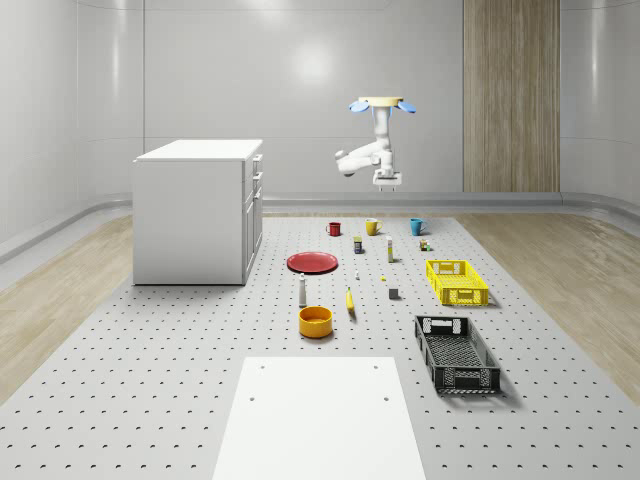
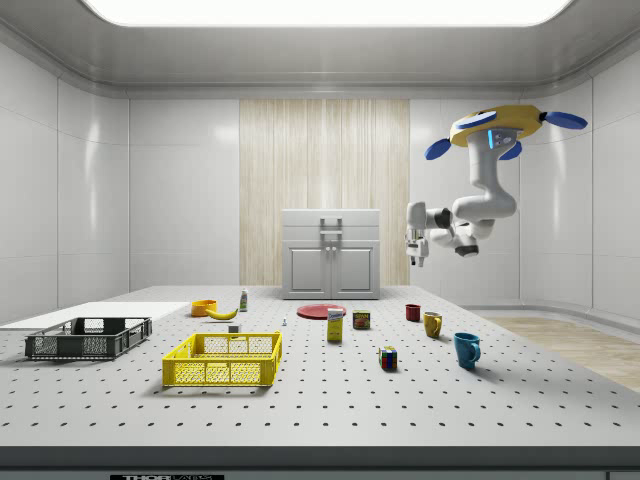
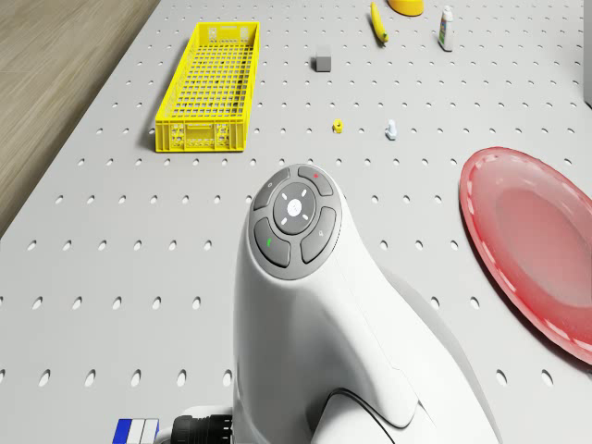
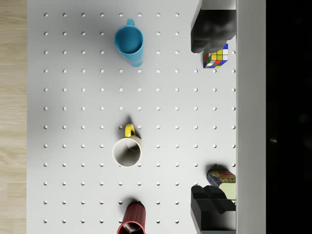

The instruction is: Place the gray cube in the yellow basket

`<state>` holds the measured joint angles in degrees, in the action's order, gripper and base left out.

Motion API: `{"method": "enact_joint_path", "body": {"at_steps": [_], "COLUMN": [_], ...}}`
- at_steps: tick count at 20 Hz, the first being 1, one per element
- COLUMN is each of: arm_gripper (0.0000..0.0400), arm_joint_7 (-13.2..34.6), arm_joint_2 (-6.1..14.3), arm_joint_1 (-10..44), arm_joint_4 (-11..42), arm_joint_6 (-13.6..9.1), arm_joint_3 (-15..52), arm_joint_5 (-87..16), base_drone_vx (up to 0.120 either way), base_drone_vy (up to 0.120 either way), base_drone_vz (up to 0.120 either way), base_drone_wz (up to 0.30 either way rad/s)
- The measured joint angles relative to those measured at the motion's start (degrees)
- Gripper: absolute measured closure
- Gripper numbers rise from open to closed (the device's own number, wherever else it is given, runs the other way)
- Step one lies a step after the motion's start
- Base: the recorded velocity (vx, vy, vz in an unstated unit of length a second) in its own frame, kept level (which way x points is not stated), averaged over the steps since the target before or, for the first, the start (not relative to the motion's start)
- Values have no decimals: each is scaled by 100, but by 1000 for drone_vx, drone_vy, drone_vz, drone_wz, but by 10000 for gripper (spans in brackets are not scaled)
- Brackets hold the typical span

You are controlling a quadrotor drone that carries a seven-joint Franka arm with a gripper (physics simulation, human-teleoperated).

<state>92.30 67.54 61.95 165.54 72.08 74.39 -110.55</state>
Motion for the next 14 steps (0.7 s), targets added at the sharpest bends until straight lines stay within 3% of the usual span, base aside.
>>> {"method": "enact_joint_path", "body": {"at_steps": [14], "arm_gripper": [0], "arm_joint_7": [110], "arm_joint_2": [368], "arm_joint_1": [117], "arm_joint_4": [-25], "arm_joint_6": [338], "arm_joint_3": [106], "arm_joint_5": [187], "base_drone_vx": [120], "base_drone_vy": [0], "base_drone_vz": [-120], "base_drone_wz": [0]}}
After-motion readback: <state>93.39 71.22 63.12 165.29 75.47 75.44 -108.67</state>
